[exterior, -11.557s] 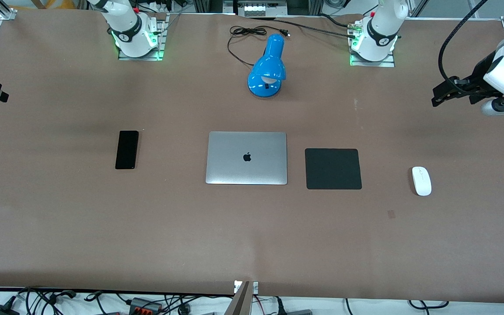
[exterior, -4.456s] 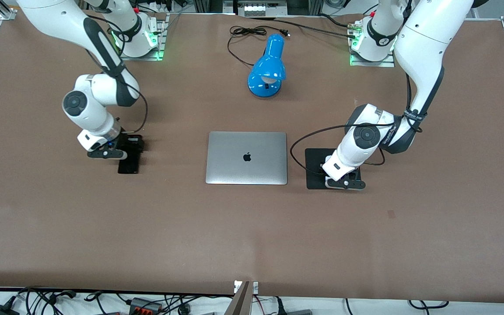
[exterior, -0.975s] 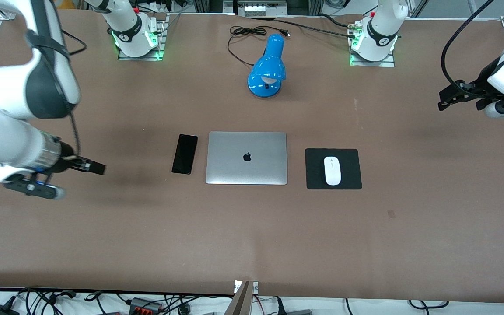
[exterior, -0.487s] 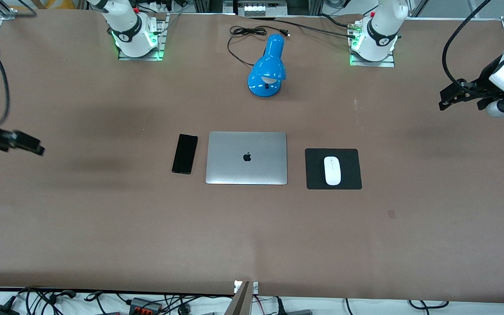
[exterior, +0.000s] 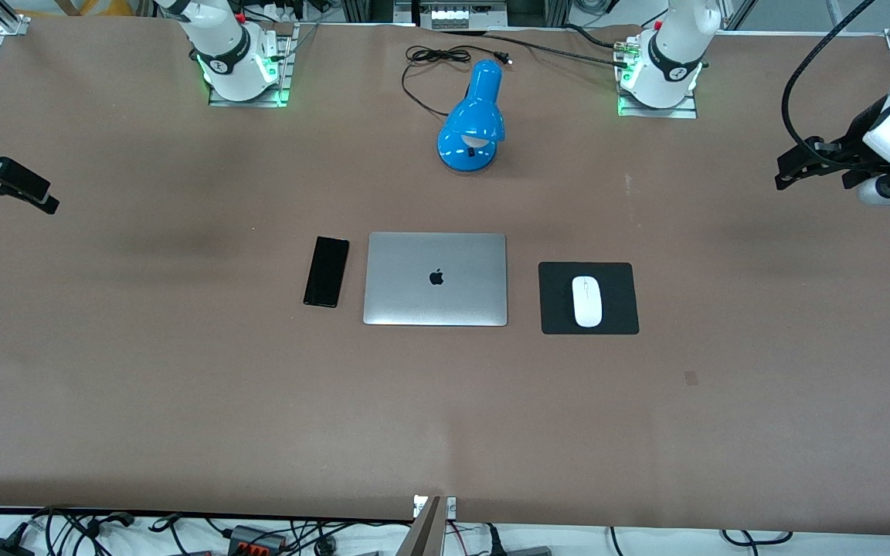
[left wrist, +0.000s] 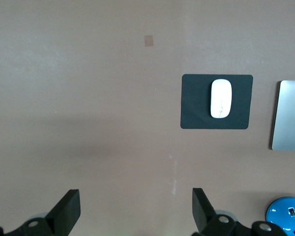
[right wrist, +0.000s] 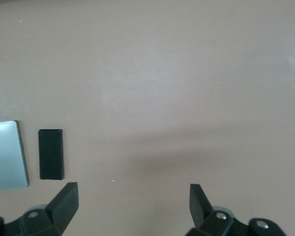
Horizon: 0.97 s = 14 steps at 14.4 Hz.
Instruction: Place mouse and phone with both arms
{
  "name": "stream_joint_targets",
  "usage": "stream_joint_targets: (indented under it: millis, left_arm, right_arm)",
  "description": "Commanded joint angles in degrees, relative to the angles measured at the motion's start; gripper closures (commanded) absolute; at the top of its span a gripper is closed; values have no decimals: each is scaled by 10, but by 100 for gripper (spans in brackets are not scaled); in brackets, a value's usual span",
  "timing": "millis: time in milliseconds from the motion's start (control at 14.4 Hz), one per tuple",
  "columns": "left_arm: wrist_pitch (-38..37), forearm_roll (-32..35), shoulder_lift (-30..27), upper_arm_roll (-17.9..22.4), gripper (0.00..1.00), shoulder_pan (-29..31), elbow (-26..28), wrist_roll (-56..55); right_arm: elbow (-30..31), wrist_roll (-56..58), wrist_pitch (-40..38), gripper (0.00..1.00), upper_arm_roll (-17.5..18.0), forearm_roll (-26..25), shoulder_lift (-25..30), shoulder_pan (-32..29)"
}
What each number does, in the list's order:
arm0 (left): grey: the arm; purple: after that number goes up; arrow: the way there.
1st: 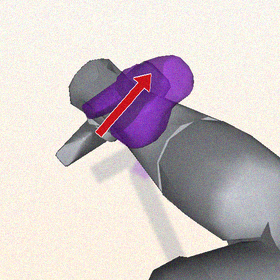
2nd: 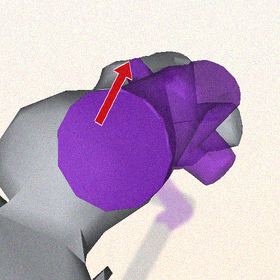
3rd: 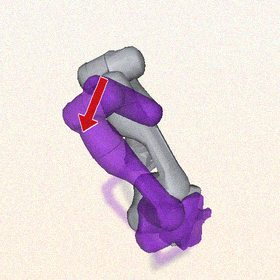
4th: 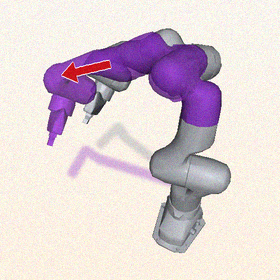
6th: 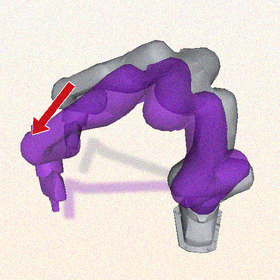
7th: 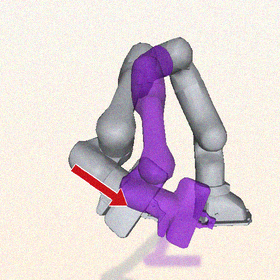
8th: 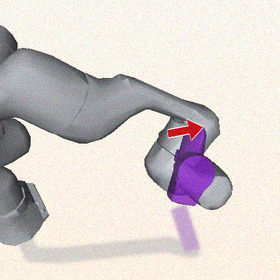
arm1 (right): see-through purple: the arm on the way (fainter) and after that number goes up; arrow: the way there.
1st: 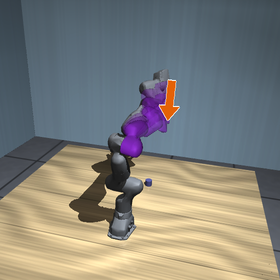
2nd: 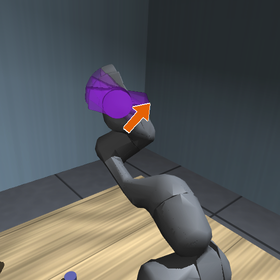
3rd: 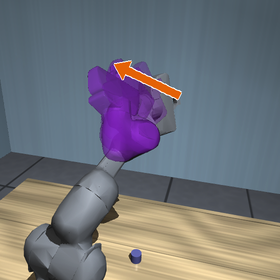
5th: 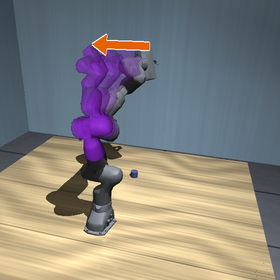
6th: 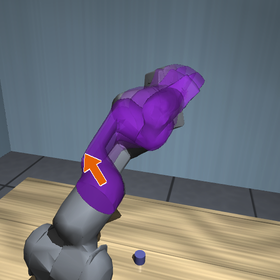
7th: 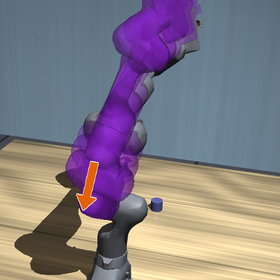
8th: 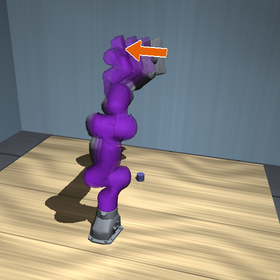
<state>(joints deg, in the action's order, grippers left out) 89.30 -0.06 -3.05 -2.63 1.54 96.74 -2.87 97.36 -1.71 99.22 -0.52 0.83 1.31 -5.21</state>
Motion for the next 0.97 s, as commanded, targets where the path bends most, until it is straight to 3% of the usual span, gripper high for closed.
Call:
stream_joint_targets:
  millis: [0,418,905]
  left_arm:
    - [-19,3,3,-5,0,1,-19,10]
    - [-26,3,5,-5,0,-5,-28,10]
    - [-26,2,7,-5,0,1,-27,11]
  right_arm:
    - [-18,7,-18,0,13,-21,-10,-11]
    - [-44,8,-75,0,12,-21,-23,-11]
    - [-46,1,-77,0,12,-21,-24,-11]
